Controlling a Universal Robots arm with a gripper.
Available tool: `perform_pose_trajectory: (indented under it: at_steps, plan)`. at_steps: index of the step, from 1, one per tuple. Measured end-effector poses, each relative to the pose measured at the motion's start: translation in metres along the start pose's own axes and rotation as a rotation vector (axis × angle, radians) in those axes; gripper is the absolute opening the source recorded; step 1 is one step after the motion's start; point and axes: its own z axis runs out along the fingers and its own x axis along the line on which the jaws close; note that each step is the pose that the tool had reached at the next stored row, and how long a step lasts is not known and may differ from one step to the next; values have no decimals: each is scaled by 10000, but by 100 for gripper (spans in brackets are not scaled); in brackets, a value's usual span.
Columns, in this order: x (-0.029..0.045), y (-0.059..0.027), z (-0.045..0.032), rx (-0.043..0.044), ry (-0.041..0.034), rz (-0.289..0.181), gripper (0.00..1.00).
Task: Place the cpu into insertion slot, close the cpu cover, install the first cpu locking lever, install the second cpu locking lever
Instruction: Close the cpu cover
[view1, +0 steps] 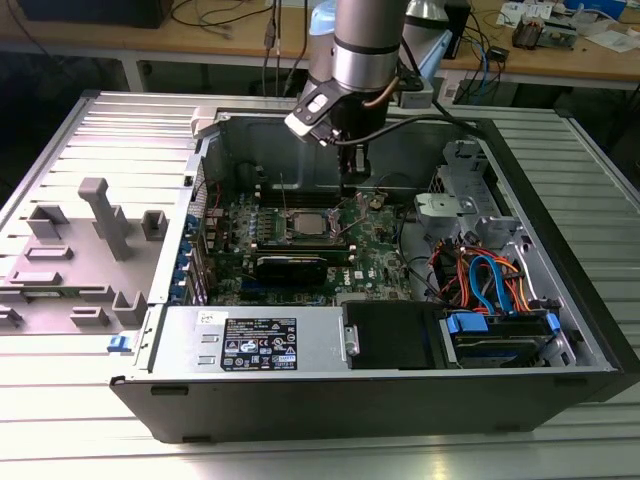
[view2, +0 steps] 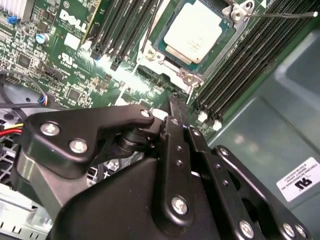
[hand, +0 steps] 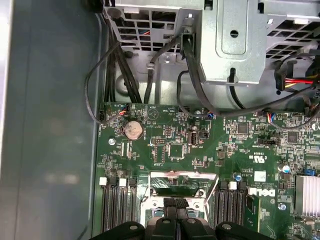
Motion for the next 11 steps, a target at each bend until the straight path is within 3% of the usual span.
perform_pose_trajectory:
  at_steps: [3, 11]
  plan:
    - [-6, 99, 0, 53, 1, -3, 11]
    - [-4, 379, 9, 60, -6, -2, 11]
